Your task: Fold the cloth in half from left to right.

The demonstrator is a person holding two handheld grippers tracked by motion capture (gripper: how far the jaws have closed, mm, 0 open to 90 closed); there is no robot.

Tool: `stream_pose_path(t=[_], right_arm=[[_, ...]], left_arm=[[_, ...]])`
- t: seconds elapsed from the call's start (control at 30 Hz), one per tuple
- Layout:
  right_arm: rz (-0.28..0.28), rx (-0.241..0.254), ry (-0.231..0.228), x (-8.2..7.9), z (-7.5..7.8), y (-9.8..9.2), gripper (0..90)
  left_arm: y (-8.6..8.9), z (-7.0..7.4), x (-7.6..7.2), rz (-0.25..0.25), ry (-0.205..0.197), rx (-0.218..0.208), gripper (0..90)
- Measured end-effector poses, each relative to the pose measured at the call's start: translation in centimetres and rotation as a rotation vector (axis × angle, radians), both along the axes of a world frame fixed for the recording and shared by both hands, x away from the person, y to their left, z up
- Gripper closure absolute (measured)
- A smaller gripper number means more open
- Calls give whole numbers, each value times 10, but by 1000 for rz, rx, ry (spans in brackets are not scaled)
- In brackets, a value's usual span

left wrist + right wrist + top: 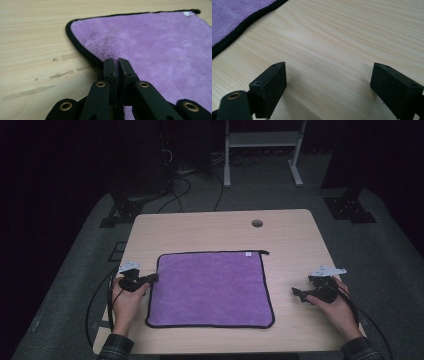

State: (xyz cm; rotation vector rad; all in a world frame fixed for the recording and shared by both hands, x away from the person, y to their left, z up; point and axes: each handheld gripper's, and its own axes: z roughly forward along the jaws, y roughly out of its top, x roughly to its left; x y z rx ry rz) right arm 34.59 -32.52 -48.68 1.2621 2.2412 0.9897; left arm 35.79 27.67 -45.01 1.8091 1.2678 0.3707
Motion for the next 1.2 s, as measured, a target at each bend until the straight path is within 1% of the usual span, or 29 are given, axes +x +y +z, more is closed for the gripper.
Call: stream_pose_path(t=[0.03,0.07,0.1,0.2,0.3,0.43,0.53,0.6,0.63,0.67,0.7,0.73,0.77,0.8,0.93,0.97,1.0,1.07,1.1,1.13,1.2], right_arm=[[-1,-1,1,0,0,0,126],[-1,-1,1,0,0,0,126],[-1,0,2,0,0,0,126],[-1,0,2,0,0,0,126],[-1,0,2,0,0,0,126],[-1,0,2,0,0,0,126],[-1,0,1,0,0,0,126],[-1,0,1,0,0,0,126],[-1,0,2,0,0,0,126],[-1,0,2,0,0,0,126],[-1,0,2,0,0,0,126],[-1,0,2,0,0,0,126],[-1,0,2,0,0,0,126],[-1,0,2,0,0,0,126],[-1,0,2,0,0,0,126],[-1,0,2,0,0,0,126],[-1,0,2,0,0,0,126],[-1,0,1,0,0,0,126],[-1,0,2,0,0,0,126],[-1,0,2,0,0,0,126],[-1,0,1,0,0,0,126]], left_arm=[[-2,2,0,-4,-2,-20,857],[-2,2,0,-4,-2,-20,857],[-4,4,0,-15,-6,-34,857],[-8,7,1,-27,-13,-44,857],[-15,11,2,-54,-19,-57,855],[-26,14,4,-91,-24,-56,856],[-30,15,5,-99,-28,-55,856],[-34,16,6,-114,-38,-57,855],[-39,17,7,-131,-52,-66,855],[-39,17,7,-131,-52,-66,855],[-44,18,8,-142,-57,-73,856],[-44,18,8,-142,-57,-73,856],[-49,18,10,-153,-59,-75,856],[-49,18,10,-153,-59,-75,856],[-60,19,14,-178,-66,-68,855],[-63,20,15,-185,-61,-66,855],[-66,20,16,-197,-61,-54,855],[-71,22,18,-216,-69,-46,856],[-77,23,19,-228,-69,-42,855],[-77,23,19,-228,-69,-42,856],[-82,24,21,-239,-69,-41,855]])
